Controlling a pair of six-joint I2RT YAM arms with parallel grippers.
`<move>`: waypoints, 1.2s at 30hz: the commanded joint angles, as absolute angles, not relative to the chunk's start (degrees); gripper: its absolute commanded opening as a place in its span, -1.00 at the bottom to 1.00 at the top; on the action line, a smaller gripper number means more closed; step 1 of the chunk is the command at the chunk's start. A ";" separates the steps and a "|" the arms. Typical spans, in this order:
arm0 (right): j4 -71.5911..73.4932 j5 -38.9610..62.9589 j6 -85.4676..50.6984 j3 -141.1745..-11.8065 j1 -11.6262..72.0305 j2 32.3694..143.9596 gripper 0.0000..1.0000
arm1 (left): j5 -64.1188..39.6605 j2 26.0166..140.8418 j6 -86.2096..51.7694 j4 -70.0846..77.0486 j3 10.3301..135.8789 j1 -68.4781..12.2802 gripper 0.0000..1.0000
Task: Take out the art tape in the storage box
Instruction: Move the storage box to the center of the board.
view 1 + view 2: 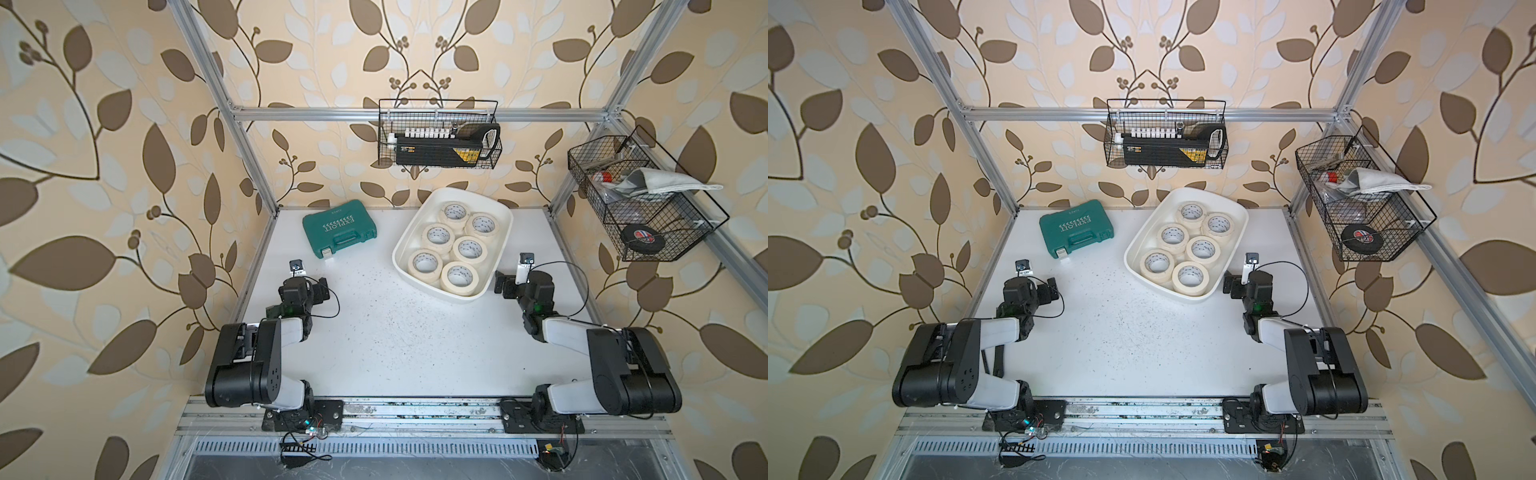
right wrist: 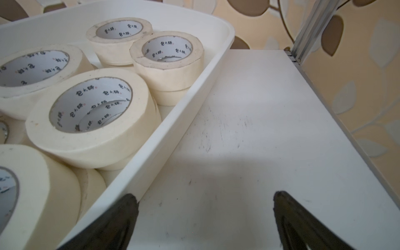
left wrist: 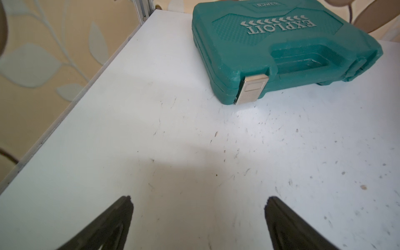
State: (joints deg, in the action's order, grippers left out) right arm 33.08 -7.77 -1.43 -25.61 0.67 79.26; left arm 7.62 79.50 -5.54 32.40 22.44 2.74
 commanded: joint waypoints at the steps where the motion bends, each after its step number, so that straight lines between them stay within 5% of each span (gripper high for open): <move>1: 21.28 -9.28 -5.29 -32.85 0.93 75.17 0.99 | 11.31 70.05 -7.20 20.49 29.64 1.05 0.98; 5: 6.45 -10.24 -13.53 -41.84 0.70 71.89 0.99 | 11.78 63.44 -7.51 11.56 36.85 -3.31 0.98; 8: -13.13 -13.42 -23.37 -53.75 0.65 74.14 0.99 | 0.79 61.11 -8.42 4.56 42.84 -4.28 0.97; 13: -32.21 -3.17 -27.07 -65.60 0.78 80.90 0.99 | -4.03 61.32 -18.50 -11.54 54.77 -4.75 0.98; 17: -34.06 3.21 -29.17 -64.96 0.74 82.08 0.87 | -1.87 63.97 -27.21 -26.43 63.84 -4.67 0.98; 26: -34.23 5.27 -30.40 -65.38 0.77 88.10 0.61 | -27.68 68.20 -33.06 -29.13 64.82 -4.57 0.98; 36: -32.26 7.76 -30.19 -68.60 1.05 96.18 0.11 | -26.81 70.99 -31.99 -32.08 65.54 -4.57 0.98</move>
State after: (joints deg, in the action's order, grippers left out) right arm -32.32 6.55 -30.35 -66.22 0.75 94.65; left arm -24.93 70.91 -31.90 -31.35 64.69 -4.56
